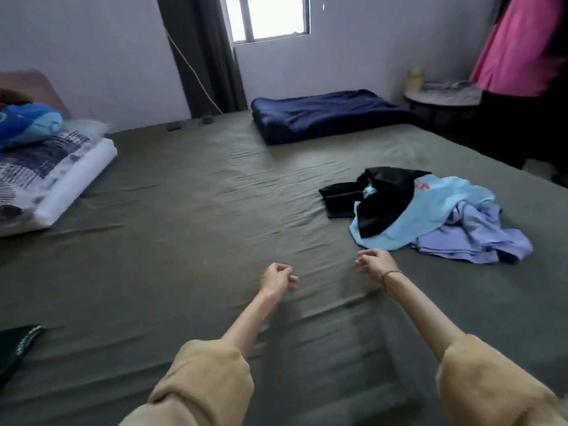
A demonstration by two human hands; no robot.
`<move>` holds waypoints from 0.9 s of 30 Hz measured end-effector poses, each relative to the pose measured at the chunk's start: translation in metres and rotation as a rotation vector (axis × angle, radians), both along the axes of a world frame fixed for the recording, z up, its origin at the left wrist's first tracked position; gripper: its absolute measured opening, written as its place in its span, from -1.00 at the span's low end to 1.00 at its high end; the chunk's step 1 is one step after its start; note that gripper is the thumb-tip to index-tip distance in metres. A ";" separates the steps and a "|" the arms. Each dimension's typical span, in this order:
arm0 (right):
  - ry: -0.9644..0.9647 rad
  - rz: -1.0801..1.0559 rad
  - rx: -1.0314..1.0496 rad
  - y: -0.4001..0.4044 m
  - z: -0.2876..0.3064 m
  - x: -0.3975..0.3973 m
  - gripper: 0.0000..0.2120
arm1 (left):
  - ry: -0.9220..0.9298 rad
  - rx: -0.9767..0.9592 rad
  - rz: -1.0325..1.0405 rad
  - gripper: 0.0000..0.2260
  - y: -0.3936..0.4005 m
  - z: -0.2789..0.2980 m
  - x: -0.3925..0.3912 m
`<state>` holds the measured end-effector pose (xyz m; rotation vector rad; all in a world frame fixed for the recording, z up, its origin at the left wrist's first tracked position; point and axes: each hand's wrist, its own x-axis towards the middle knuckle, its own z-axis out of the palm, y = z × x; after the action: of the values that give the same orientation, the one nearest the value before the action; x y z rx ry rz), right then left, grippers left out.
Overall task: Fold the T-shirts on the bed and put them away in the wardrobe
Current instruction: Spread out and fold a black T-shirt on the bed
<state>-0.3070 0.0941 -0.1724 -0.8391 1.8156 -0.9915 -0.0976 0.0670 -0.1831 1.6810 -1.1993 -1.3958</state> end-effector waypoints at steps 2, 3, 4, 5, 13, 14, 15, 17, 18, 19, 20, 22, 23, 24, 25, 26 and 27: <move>0.074 -0.071 -0.012 0.000 -0.001 -0.019 -0.78 | -0.041 -0.022 -0.034 -0.81 -0.005 -0.003 -0.014; 0.126 -0.101 -0.002 0.003 -0.002 -0.044 -0.76 | -0.040 -0.039 -0.081 -0.82 -0.013 -0.006 -0.038; 0.176 -0.062 0.016 0.006 -0.001 -0.051 -0.72 | -0.042 -0.071 -0.099 -0.83 -0.017 -0.006 -0.046; 0.217 -0.008 0.038 0.010 -0.002 -0.059 -0.67 | -0.037 -0.101 -0.133 -0.83 -0.022 -0.005 -0.058; -0.042 0.064 0.201 -0.005 -0.001 -0.098 -0.50 | 0.035 -0.159 -0.270 -0.42 -0.058 0.015 -0.168; -0.070 0.071 0.216 -0.006 0.000 -0.100 -0.49 | 0.007 -0.141 -0.273 -0.37 -0.061 0.015 -0.176; -0.087 0.076 0.221 -0.006 -0.001 -0.101 -0.49 | -0.040 -0.116 -0.271 -0.33 -0.063 0.017 -0.181; -0.125 0.067 0.207 -0.006 -0.004 -0.105 -0.48 | -0.129 -0.105 -0.240 -0.37 -0.066 0.017 -0.191; -0.144 0.058 0.196 -0.006 -0.006 -0.106 -0.47 | -0.149 -0.108 -0.225 -0.43 -0.066 0.016 -0.195; -0.154 0.048 0.180 -0.004 -0.007 -0.107 -0.46 | -0.163 -0.104 -0.217 -0.51 -0.065 0.014 -0.198; -0.156 0.035 0.165 -0.004 -0.009 -0.108 -0.44 | -0.196 -0.115 -0.222 -0.58 -0.064 0.010 -0.200; -0.152 0.027 0.144 -0.003 -0.013 -0.107 -0.43 | -0.285 -0.157 -0.260 -0.71 -0.062 0.004 -0.203; -0.125 0.037 0.133 -0.002 -0.014 -0.104 -0.44 | -0.329 -0.189 -0.274 -0.77 -0.059 0.004 -0.204; -0.060 0.059 0.119 -0.003 -0.013 -0.102 -0.46 | -0.380 -0.232 -0.296 -0.80 -0.059 0.004 -0.204; 0.029 0.092 0.109 -0.005 -0.015 -0.100 -0.48 | -0.456 -0.274 -0.342 -0.80 -0.058 0.003 -0.204; 0.125 0.123 0.101 -0.005 -0.017 -0.098 -0.49 | -0.543 -0.313 -0.399 -0.79 -0.055 0.001 -0.203; 0.215 0.147 0.084 -0.006 -0.018 -0.096 -0.49 | -0.602 -0.344 -0.450 -0.77 -0.054 0.000 -0.203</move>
<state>-0.4030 0.0878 -0.1905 -1.0424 1.9300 -0.7496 -0.3008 0.0134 -0.1836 1.6885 -2.1248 -0.8405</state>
